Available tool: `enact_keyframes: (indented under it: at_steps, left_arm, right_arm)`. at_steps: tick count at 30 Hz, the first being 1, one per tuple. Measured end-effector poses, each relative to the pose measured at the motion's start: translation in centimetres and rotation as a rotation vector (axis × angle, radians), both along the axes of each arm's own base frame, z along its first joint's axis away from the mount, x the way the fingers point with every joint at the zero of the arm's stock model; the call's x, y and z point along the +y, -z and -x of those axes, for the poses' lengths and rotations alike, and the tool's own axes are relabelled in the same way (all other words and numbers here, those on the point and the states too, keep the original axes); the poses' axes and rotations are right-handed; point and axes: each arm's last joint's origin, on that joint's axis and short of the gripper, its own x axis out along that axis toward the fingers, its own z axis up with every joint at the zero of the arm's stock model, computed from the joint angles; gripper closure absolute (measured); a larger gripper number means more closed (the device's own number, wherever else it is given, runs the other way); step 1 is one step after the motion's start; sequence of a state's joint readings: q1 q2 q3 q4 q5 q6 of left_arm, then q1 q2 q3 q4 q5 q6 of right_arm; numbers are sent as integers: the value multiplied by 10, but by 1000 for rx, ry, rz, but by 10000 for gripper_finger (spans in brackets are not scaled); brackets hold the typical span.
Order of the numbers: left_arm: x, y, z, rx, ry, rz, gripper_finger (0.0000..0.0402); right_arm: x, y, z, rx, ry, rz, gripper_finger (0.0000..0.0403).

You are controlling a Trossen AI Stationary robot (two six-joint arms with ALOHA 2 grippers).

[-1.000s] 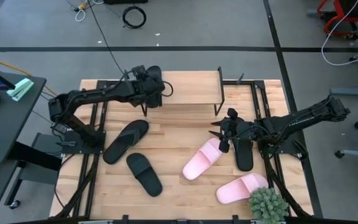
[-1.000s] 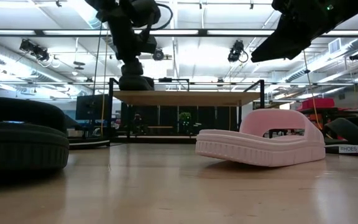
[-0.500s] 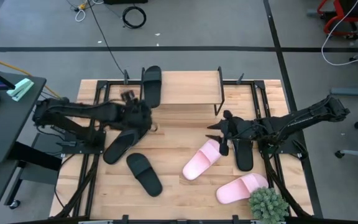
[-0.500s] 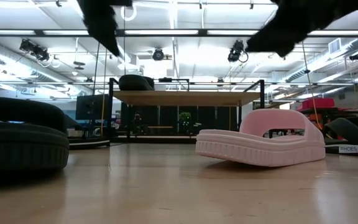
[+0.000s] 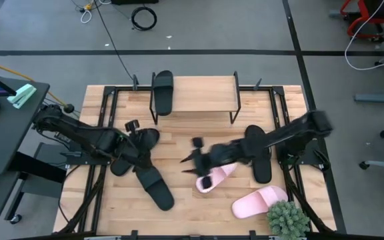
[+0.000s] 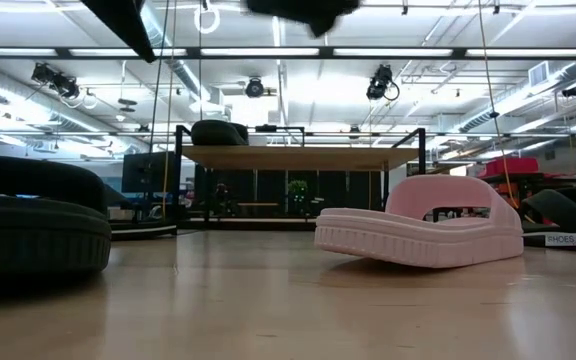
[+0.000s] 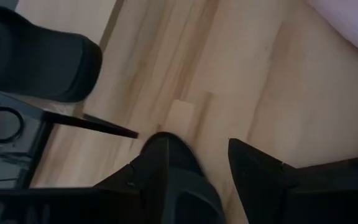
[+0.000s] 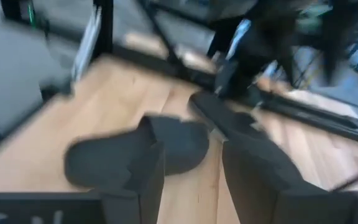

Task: Pick and place slides into the shelf
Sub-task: Put the black slider on the shelf

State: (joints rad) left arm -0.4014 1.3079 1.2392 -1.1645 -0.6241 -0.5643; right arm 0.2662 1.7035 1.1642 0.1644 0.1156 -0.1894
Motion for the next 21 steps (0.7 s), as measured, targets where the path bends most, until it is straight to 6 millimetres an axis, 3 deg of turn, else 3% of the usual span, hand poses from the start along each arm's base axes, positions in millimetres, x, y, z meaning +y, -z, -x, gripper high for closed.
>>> enact_keyframes:
  at_steps: [5,11,15,21]
  left_arm:
    - [-6,2,9,44,-6,-3,230]
    - [-4,5,24,142,-71,-33,230]
    - [-1,5,28,171,-95,-49,230]
    - [-1,5,28,173,-94,-50,230]
  right_arm:
    - [18,29,-55,214,-48,102,225]
    - [35,56,-101,208,-135,194,207]
    - [41,69,-122,196,-162,184,195]
    - [41,91,-138,213,-157,196,188]
